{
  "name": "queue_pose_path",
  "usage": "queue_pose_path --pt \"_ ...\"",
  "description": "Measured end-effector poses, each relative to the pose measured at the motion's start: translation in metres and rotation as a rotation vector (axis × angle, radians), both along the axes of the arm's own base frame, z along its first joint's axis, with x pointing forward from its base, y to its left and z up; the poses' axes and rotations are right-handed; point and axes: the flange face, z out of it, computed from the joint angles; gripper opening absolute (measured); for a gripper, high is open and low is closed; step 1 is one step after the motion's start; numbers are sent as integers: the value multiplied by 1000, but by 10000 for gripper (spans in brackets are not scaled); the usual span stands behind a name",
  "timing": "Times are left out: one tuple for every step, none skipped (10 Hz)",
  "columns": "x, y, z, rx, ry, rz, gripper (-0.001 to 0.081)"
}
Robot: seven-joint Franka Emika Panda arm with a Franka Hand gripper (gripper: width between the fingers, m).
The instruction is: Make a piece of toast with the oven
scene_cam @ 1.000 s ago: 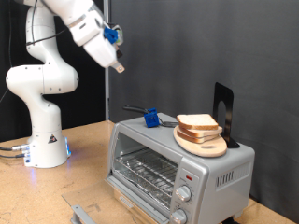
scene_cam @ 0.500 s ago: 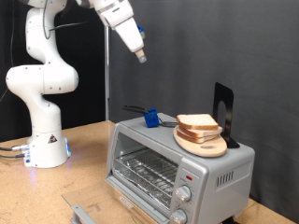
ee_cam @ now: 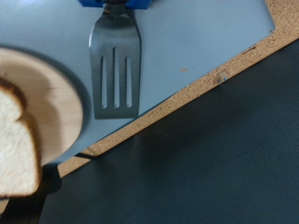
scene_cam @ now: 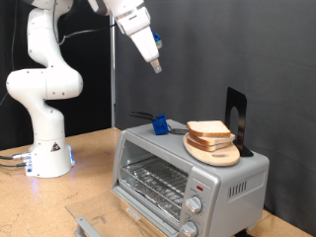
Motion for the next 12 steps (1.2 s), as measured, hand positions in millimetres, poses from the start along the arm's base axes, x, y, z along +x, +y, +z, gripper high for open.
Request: queue_pose_path --pt "-1 0 -6 4 6 -7 682" --pt "-2 -1 -13 7 5 -21 682" --pt "-3 -2 -22 6 -3 -38 682" --pt "-4 -2 -31 1 -15 -54 682" --pt "-4 -1 -40 0 -22 -68 682" --pt "-5 0 -48 -2 -23 -76 682" --pt "-7 1 -55 -9 -25 -77 682" --pt "-8 2 -65 -25 -30 -73 682" --pt "-10 3 -75 -38 -38 -76 682" --pt "-12 5 -85 -49 -47 -76 682" --pt "-13 7 -93 -54 -57 -77 682" --pt "-14 8 -100 -56 -64 -77 682"
